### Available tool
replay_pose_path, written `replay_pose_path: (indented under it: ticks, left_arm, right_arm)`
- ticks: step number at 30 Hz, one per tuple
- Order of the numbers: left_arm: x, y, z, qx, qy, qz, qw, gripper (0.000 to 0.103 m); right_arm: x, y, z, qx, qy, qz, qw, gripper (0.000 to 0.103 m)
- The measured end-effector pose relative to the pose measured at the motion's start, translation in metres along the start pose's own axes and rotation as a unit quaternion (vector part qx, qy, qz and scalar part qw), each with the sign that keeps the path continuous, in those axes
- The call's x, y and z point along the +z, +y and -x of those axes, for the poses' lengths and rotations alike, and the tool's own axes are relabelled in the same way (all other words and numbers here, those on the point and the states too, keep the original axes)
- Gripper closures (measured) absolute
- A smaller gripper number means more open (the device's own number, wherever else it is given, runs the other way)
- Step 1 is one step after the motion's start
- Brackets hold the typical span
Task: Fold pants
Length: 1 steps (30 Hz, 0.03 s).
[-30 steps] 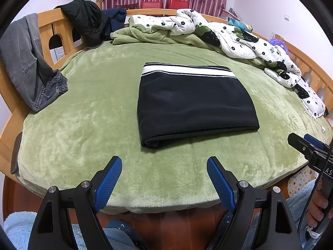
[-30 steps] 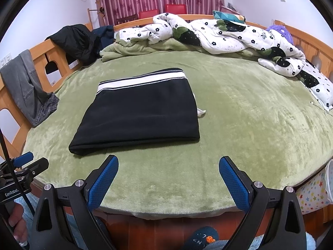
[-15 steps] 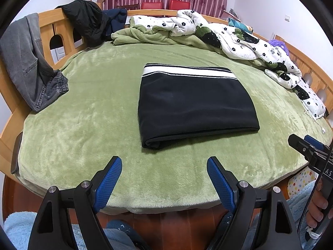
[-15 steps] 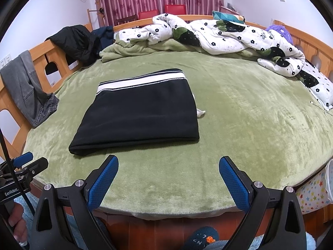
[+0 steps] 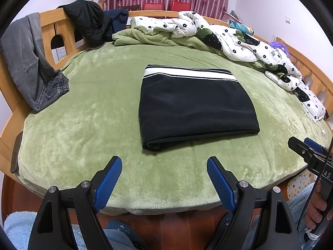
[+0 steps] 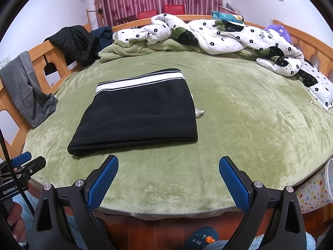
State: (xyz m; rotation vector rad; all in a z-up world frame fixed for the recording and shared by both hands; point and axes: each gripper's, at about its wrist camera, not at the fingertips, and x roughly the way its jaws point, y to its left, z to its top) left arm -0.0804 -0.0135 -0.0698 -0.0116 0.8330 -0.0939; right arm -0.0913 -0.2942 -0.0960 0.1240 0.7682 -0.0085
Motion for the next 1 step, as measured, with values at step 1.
replay_pose_path:
  ticks: [1]
  left_arm:
    - [-0.0004, -0.0032, 0.0012, -0.002, -0.002, 0.0, 1.0, 0.02]
  right_arm:
    - [0.0002, 0.001, 0.0005, -0.001, 0.0, -0.001, 1.0, 0.007]
